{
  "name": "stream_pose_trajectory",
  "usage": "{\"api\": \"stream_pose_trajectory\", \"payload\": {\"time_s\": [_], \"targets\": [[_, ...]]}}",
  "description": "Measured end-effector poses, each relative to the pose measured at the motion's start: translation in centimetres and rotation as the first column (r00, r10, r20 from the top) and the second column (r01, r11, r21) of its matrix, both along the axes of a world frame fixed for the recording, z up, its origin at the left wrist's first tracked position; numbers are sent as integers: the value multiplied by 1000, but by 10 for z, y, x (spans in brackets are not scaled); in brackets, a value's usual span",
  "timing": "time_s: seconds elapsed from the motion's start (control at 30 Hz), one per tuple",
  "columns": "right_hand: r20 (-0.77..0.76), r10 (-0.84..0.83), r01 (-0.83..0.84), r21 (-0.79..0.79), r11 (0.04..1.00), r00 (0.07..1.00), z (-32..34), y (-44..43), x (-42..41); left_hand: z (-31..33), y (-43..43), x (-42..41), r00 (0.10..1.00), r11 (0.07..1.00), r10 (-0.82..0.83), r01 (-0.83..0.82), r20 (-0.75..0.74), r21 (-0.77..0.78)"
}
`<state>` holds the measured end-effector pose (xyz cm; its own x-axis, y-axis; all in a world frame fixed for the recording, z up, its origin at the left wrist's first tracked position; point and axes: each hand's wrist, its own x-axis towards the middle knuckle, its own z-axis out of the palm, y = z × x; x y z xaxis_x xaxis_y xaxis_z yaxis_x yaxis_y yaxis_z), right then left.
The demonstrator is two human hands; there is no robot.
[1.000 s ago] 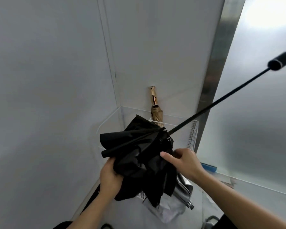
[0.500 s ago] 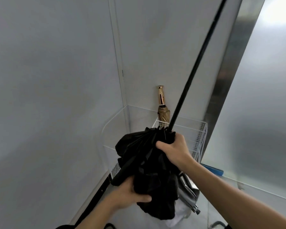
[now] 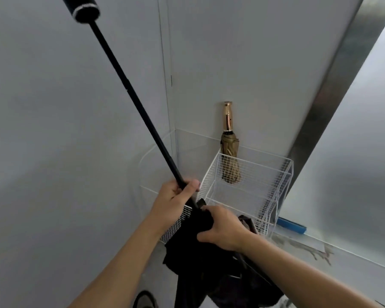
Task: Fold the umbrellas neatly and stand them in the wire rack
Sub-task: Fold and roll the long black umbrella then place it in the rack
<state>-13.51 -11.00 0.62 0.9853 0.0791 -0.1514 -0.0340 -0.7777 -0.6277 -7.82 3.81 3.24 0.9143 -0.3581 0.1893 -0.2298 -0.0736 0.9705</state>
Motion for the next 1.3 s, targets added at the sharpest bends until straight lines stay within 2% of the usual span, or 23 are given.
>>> {"api": "stream_pose_trajectory", "payload": {"time_s": [0.13,0.2,0.27,0.37,0.47,0.53,0.63,0.73,0.83,1.03,1.3], "targets": [[-143,65,-48,121,992,988,-20,-23,16,-33,-8,3,983,985,167,-170,-70,-32],[-163,-24,53,179,982,986,-17,-45,31,-39,-13,7,961,959,256,-267,-108,-99],[-68,-215,225,242,944,974,-9,-68,51,-39,-17,12,943,937,320,-329,-97,-112],[162,-510,481,190,856,845,4,-100,95,-41,-23,20,939,936,342,-344,-40,-72],[203,-626,623,84,778,753,9,-126,142,-48,-34,24,943,942,330,-332,-33,-48],[131,-649,650,42,759,749,4,-137,168,-51,-42,27,949,947,311,-315,-58,-63],[11,-656,653,73,754,755,-11,-145,201,-51,-52,34,951,950,285,-297,-124,-94],[-46,-630,631,96,770,776,-26,-149,227,-53,-57,43,946,950,279,-297,-164,-95],[-40,-631,632,67,772,775,-35,-152,234,-55,-59,49,940,945,285,-308,-187,-107],[98,-664,656,107,747,741,-44,-155,230,-58,-63,51,941,946,288,-308,-175,-98],[-65,-576,578,8,816,815,-36,-159,234,-61,-61,50,945,950,285,-300,-159,-83]]}}
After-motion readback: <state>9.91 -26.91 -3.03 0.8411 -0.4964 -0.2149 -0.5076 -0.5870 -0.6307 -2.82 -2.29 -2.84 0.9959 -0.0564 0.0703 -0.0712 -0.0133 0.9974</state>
